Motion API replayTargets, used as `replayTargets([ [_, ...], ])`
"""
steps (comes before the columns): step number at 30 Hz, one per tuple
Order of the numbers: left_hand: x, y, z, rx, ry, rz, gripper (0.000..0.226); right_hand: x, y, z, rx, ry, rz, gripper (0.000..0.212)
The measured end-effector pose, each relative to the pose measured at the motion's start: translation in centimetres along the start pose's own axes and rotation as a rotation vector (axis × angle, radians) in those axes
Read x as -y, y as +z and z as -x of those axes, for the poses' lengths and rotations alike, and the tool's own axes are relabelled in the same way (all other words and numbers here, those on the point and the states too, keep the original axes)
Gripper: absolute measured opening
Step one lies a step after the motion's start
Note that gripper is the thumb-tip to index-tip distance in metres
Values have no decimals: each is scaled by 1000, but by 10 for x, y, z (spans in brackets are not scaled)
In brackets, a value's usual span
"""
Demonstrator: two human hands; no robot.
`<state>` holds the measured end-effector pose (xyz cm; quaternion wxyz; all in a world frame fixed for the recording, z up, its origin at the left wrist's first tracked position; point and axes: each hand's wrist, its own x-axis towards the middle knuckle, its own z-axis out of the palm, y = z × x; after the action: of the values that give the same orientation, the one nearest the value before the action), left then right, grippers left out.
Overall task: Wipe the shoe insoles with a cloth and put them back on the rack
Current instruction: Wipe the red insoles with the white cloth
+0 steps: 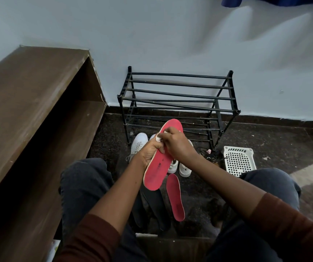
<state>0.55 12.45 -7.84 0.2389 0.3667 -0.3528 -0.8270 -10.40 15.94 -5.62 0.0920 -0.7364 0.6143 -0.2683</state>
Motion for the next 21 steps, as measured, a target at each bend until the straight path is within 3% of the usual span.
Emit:
replayTargets([
  [4,2,4,4,87,-17,-24,78,-21,-8,-13,-16,71,102,18],
  [9,5,5,7,124,-62,-43,82,-41,-19,-23,21,200,196,22],
  [12,5,6,4,86,-68,-64,79,-27,-17,-18,58,85,190,20],
  [17,3,11,6,14,-66,-188,54,-8,-7,-1,140,-105,185,20],
  [21,4,12,8,49,-38,-112,74,-21,-7,-3,44,-47,204,20],
])
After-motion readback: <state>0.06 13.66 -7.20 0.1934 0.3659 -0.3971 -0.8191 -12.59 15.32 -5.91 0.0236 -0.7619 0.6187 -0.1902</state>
